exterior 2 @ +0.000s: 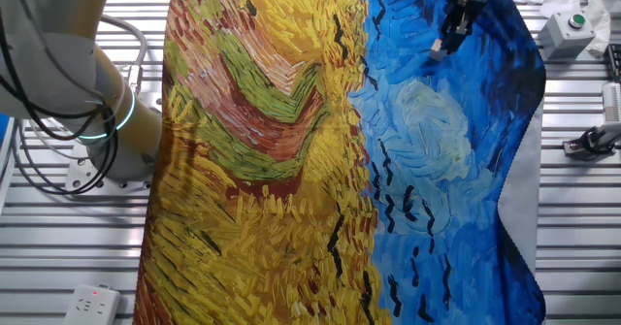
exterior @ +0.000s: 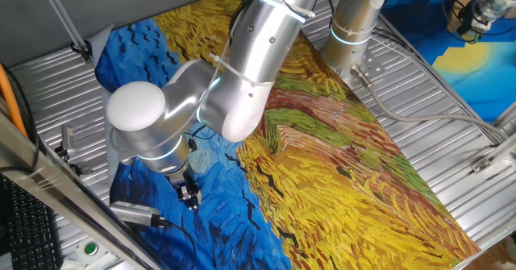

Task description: Pick up the small block on the left and move it to the right

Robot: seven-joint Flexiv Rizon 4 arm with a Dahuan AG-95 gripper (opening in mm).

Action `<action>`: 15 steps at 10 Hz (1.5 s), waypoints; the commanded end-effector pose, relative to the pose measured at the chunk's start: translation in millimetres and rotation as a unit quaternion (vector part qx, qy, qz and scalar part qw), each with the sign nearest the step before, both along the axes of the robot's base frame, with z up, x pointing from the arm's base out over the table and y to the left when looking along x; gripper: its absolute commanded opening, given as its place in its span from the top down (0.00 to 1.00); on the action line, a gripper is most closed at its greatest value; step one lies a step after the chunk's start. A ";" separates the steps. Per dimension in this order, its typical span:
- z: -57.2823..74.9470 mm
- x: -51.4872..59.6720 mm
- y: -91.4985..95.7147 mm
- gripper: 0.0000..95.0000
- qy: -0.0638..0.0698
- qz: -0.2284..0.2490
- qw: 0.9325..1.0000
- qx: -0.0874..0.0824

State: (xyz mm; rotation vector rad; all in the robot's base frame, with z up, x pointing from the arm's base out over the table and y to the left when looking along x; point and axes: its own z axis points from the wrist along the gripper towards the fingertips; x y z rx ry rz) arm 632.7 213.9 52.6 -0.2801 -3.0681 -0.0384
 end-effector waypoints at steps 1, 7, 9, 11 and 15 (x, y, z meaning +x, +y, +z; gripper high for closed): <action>-0.4 0.2 -0.5 1.00 -0.001 -0.007 1.000 -0.012; 4.6 0.7 -1.0 1.00 0.000 -0.011 1.000 -0.012; 7.6 0.9 -1.2 1.00 -0.003 -0.012 1.000 -0.011; 18.7 1.5 -3.9 1.00 0.001 -0.009 1.000 -0.010; 25.6 2.4 -5.1 1.00 0.001 -0.007 1.000 -0.009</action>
